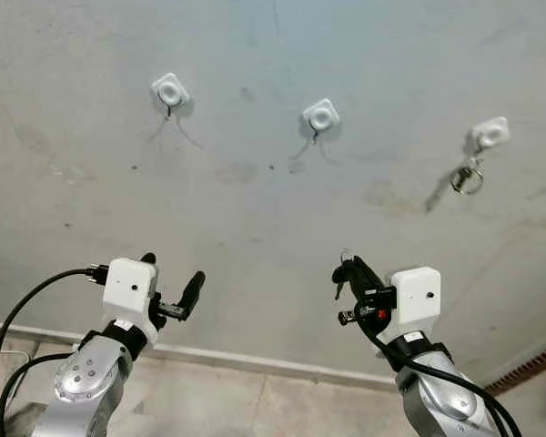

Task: Hang keys on a hook

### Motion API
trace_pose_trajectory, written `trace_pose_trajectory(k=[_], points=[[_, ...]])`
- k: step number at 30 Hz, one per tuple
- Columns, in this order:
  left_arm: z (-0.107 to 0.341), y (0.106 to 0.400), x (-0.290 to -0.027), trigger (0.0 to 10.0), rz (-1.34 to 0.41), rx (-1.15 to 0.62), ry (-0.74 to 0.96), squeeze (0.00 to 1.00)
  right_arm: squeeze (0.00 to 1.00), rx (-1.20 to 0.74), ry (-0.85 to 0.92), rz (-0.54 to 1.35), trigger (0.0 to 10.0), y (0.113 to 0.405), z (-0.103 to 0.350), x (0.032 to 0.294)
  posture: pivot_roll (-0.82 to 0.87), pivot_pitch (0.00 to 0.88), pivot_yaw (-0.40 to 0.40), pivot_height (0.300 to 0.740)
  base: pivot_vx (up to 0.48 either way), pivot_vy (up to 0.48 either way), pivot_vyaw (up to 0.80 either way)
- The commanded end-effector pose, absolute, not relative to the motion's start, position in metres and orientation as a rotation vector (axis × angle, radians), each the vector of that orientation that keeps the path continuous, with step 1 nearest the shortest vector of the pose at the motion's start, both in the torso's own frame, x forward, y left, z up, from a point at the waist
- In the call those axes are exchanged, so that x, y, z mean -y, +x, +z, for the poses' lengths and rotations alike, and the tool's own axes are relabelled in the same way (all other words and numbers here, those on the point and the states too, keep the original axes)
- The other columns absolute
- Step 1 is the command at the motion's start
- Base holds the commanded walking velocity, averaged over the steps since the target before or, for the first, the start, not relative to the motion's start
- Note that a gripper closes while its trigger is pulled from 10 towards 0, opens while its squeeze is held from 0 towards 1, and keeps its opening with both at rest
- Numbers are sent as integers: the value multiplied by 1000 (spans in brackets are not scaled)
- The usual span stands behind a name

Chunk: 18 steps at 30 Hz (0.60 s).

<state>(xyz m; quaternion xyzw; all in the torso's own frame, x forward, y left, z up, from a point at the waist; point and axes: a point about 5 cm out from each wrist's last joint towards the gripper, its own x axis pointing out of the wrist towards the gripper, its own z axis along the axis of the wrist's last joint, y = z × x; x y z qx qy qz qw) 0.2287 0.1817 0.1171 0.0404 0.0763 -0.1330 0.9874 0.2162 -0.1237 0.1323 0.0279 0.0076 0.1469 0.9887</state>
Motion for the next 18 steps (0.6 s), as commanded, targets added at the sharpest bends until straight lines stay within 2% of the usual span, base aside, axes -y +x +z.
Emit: trace_pose_trajectory(k=[1,11,18], points=[[120,230,-181,10000,-282,-146,83,0,0,5,51,290,10000,216,138,125,193,23,-76,740,382,0,0],[123,231,-180,10000,-280,-135,56,0,0,0,58,296,10000,215,137,121,192,21,-74,740,347,0,0],[120,229,-189,10000,-224,-147,110,0,0,2,60,301,10000,215,138,120,196,24,-75,740,0,0,0]])
